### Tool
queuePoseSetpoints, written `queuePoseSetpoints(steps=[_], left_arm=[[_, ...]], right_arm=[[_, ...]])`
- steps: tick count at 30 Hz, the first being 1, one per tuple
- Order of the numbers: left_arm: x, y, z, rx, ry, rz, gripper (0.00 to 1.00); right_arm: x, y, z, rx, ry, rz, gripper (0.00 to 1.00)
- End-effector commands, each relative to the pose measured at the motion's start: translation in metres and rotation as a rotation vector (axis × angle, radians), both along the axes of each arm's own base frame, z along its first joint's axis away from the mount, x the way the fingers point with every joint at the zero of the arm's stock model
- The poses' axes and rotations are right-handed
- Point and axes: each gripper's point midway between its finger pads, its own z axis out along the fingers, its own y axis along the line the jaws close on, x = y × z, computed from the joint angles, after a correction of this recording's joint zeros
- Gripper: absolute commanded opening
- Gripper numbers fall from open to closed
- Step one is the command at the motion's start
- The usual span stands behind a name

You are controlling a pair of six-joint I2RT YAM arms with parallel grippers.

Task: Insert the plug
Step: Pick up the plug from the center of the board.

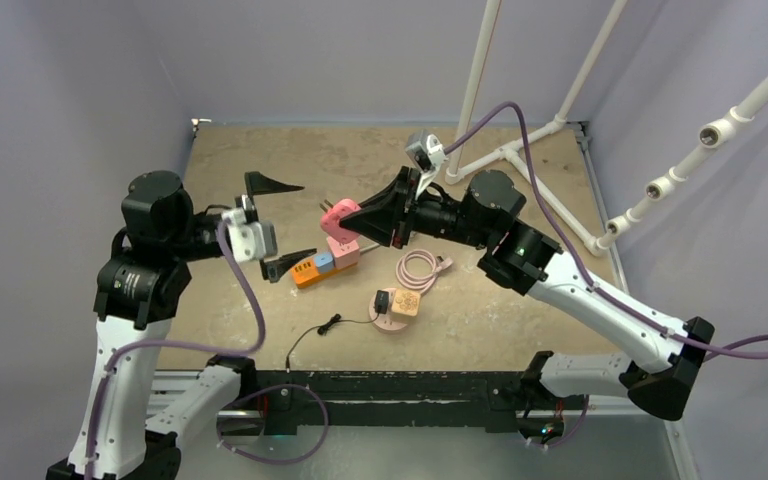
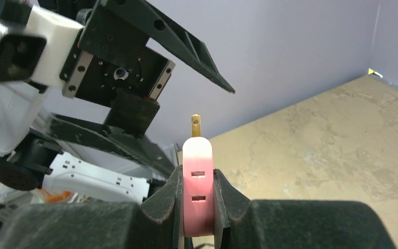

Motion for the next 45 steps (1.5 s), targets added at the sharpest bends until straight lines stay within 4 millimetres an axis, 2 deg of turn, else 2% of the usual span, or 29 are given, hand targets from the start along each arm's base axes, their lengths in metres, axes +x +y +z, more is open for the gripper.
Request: queuePoseSetpoints(steps=[1, 4, 6, 13, 17, 22, 28, 32, 35, 40, 45], left_arm=[[0.005, 0.025, -0.028, 0.308, -0.435, -0.001, 0.99], [0.004, 0.024, -0.03, 0.381, -0.679, -0.055, 0.99], [0.006, 0.021, -0.025, 0.383, -0.792, -0.063, 0.99], [-0.001, 0.009, -0.014, 0.365, -0.992, -0.153, 0.99], [-0.006, 0.007, -0.015, 0.359, -1.014, -0.184, 0.99], [-0.015, 0.004, -0.034, 0.384, -1.015, -0.262, 0.99], [-0.011, 0.006, -0.044, 0.425, -1.002, -0.278, 0.99], [-0.006, 0.004, -0.041, 0.415, -1.014, -0.273, 0.98], [-0.006, 0.003, -0.04, 0.408, -1.015, -0.279, 0.92], [-0.004, 0.005, -0.05, 0.45, -1.018, -0.303, 0.77], [-0.003, 0.006, -0.055, 0.468, -1.018, -0.309, 0.7]], right_arm=[[-0.014, -0.003, 0.008, -0.074, -0.064, 0.085, 0.0], [-0.014, 0.007, -0.002, -0.122, -0.051, 0.127, 0.0], [-0.012, 0.013, -0.007, -0.133, -0.043, 0.141, 0.0], [-0.002, 0.025, -0.018, -0.176, -0.03, 0.145, 0.0], [0.001, 0.028, -0.02, -0.183, -0.026, 0.145, 0.0], [-0.001, 0.035, -0.021, -0.188, -0.022, 0.172, 0.0], [-0.002, 0.043, -0.023, -0.197, -0.02, 0.193, 0.0], [-0.004, 0.048, -0.026, -0.208, -0.016, 0.212, 0.0], [-0.006, 0.053, -0.03, -0.216, -0.011, 0.224, 0.0], [-0.008, 0.058, -0.033, -0.223, -0.005, 0.243, 0.0], [-0.01, 0.063, -0.04, -0.241, 0.009, 0.258, 0.0]])
